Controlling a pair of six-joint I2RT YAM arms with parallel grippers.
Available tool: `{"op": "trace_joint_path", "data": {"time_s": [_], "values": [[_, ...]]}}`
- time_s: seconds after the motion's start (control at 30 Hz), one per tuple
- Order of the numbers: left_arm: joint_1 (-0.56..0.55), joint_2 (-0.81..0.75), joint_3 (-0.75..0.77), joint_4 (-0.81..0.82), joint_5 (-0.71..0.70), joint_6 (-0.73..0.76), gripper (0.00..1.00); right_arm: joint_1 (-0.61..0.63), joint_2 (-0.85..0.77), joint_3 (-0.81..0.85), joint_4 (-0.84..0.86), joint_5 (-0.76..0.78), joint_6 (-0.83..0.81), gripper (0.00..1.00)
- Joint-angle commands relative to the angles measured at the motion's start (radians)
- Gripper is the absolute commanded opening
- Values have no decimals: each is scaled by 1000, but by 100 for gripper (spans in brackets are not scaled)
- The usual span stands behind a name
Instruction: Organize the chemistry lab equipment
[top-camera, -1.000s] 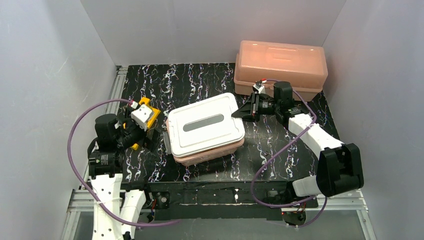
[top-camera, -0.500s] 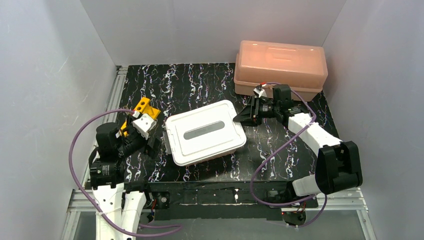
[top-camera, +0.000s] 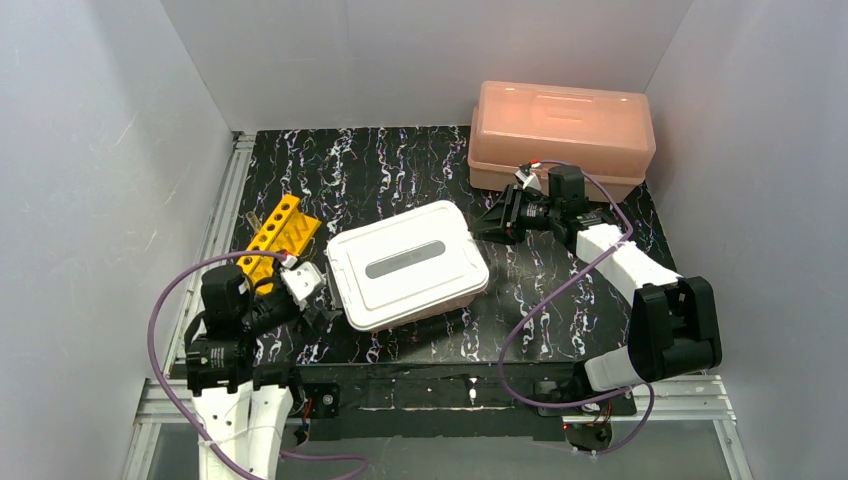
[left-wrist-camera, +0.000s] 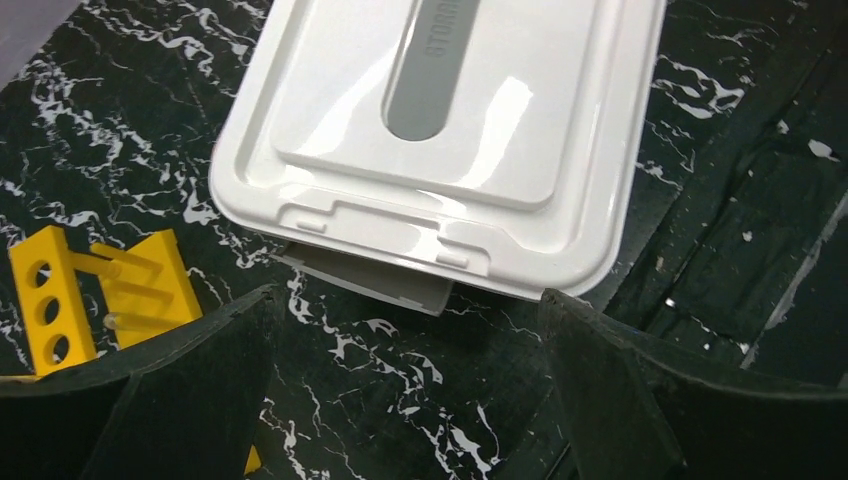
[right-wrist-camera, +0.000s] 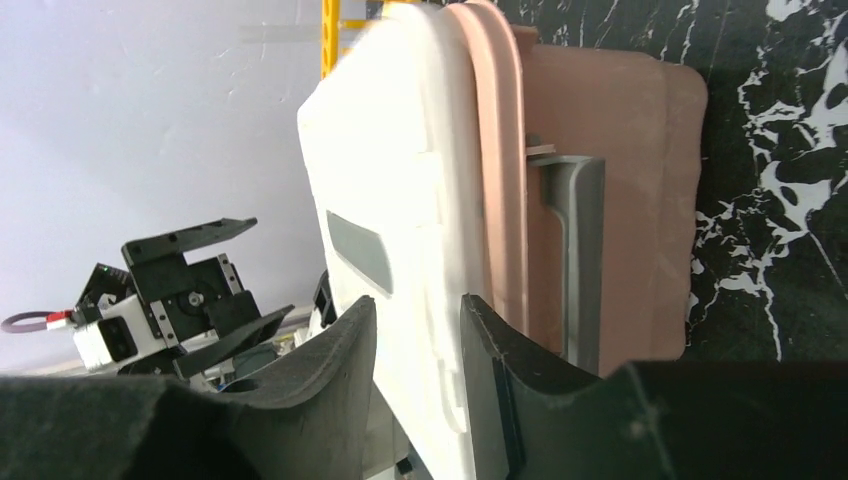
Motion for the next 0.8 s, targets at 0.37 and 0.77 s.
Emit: {"op": "trace_joint_path", "data": {"time_s": [0.37,0.77], "values": [[1,-24,-79,-107,80,150,98,-12,-90,131,-259,232,-191,56],[1,-78,-124,-83,76,131,98,-2,-208,233,-356,484,-328,99]]}}
